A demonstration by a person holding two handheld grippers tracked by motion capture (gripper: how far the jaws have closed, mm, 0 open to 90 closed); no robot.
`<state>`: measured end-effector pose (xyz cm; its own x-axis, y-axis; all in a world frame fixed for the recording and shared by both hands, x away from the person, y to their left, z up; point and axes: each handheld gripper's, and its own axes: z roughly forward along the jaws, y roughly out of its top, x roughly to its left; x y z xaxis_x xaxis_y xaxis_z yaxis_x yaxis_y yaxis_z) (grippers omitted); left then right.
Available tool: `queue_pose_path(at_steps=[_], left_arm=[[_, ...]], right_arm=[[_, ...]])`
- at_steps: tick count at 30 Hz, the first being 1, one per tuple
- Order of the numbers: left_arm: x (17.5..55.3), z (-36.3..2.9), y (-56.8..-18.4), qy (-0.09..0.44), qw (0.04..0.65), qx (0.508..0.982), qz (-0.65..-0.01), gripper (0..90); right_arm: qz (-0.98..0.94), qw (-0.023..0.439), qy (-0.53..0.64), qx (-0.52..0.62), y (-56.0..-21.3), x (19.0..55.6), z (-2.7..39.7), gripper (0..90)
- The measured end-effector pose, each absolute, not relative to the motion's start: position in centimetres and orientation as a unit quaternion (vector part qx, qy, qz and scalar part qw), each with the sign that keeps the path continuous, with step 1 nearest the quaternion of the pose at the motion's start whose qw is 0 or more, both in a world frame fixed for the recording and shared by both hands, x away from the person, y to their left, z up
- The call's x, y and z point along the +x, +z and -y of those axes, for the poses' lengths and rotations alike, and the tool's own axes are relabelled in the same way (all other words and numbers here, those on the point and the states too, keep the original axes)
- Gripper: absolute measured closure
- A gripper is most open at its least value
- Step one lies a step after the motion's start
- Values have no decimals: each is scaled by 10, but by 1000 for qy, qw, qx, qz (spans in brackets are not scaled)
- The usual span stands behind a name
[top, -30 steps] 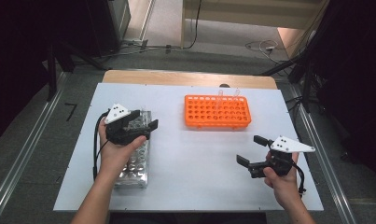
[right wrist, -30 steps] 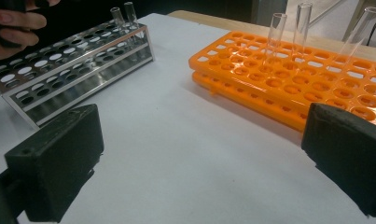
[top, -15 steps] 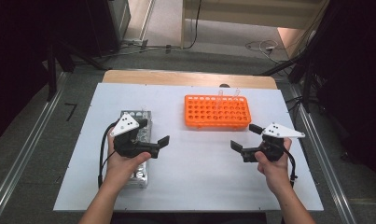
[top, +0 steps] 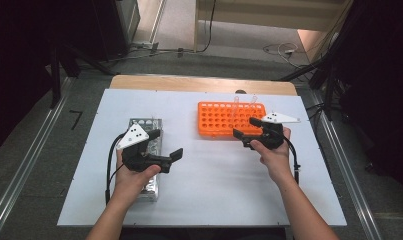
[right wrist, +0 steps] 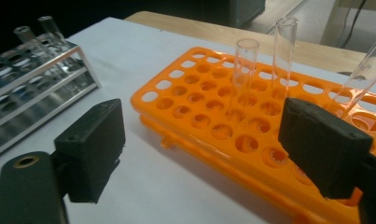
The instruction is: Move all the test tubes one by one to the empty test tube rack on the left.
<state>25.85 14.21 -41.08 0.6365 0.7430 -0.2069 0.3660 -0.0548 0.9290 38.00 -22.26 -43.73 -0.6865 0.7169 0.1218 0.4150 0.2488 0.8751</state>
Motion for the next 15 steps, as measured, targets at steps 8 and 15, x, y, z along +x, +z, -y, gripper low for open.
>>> queue_pose_path(at_steps=[8, 15], left_arm=[[258, -142, -410, 166, 568, 705, -392, 0], [258, -142, -410, 166, 567, 706, -392, 0]], right_arm=[[-774, 167, 463, 398, -450, 407, 207, 370], [-767, 170, 458, 417, -460, 424, 201, 512]])
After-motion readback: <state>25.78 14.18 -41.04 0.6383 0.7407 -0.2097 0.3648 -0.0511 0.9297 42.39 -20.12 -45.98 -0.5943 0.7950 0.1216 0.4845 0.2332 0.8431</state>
